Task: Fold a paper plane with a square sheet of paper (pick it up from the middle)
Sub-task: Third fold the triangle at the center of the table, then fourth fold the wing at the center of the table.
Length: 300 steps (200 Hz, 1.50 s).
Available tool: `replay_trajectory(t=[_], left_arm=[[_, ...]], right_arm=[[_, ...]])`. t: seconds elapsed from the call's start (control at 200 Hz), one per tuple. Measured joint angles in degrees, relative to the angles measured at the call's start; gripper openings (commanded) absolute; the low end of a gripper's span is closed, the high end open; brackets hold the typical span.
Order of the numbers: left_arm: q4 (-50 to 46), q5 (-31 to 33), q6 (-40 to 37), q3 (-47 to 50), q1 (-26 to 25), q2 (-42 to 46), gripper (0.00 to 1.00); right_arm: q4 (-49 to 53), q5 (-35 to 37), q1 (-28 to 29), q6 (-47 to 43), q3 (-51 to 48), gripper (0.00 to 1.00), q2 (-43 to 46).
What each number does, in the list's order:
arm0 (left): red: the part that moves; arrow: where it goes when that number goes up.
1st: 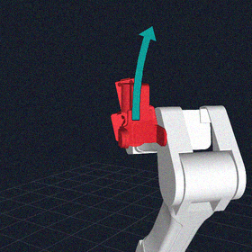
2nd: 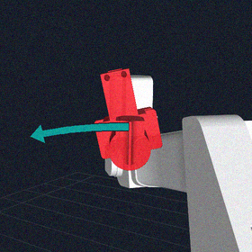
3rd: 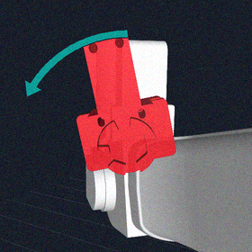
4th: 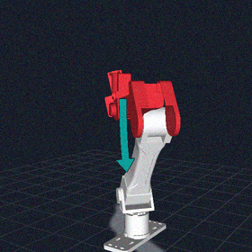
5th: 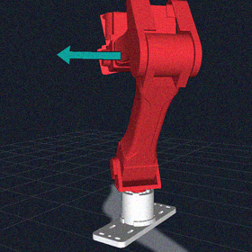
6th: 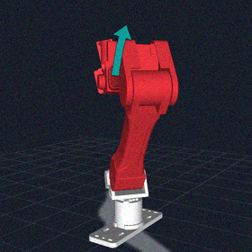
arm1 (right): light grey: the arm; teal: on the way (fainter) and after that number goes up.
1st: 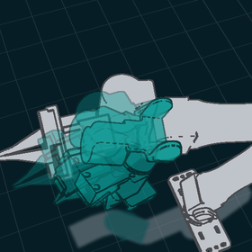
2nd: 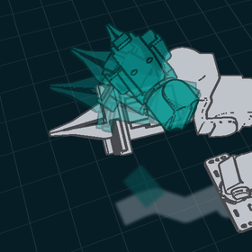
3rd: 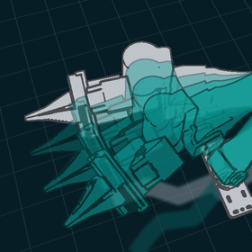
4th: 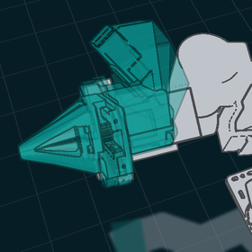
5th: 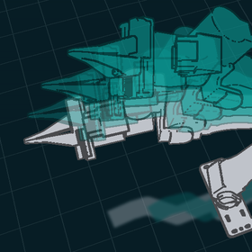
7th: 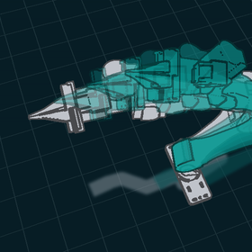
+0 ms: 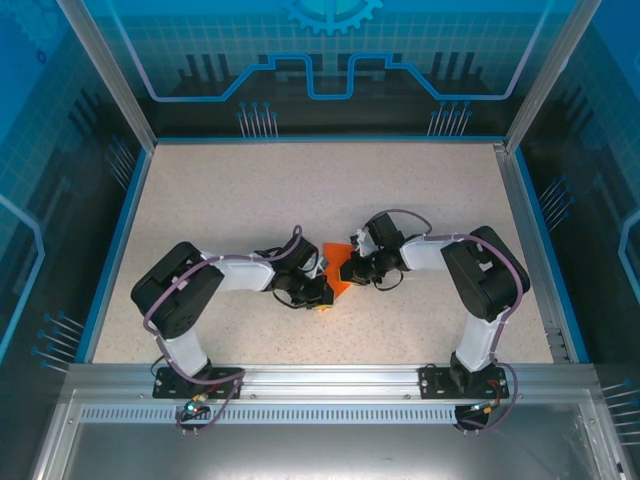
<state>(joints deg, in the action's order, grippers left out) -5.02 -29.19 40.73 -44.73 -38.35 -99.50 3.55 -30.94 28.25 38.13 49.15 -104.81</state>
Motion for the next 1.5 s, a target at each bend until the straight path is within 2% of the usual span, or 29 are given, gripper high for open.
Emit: replay_trajectory(t=[0.355,0.48,0.57,0.69,0.88,1.125,1.501], left_arm=[[-7.96,1.66,-0.59,3.54,0.0,9.55,0.15],[-8.9,4.87,-0.66,0.24,0.02,12.37,0.15],[-8.7,7.08,-0.83,-3.78,0.07,11.45,0.15],[-8.02,9.01,-1.25,-8.68,0.07,7.76,0.13],[-8.26,11.91,-1.88,-10.73,0.07,2.36,0.12],[-8.79,13.86,-2.29,-10.73,0.07,0.87,0.11],[-9.35,16.65,-2.27,-10.84,0.07,-1.9,0.11]], right_arm=[[1.05,0.9,-0.07,-0.09,0.33,0.14,0.66],[2.01,1.57,-0.17,-0.17,0.5,0.2,1.79],[3.23,2.27,-0.17,-0.2,1.33,0.27,4.11],[4.7,3.93,-0.76,-0.66,2.19,0.32,9.33],[5.84,6.05,-5.07,-1.11,0.59,0.4,14.8],[6.32,4.76,-6.45,-1.07,-3.67,0.46,14.62],[4.48,1.57,-6.38,-1.05,-4.48,0.49,10.84]])
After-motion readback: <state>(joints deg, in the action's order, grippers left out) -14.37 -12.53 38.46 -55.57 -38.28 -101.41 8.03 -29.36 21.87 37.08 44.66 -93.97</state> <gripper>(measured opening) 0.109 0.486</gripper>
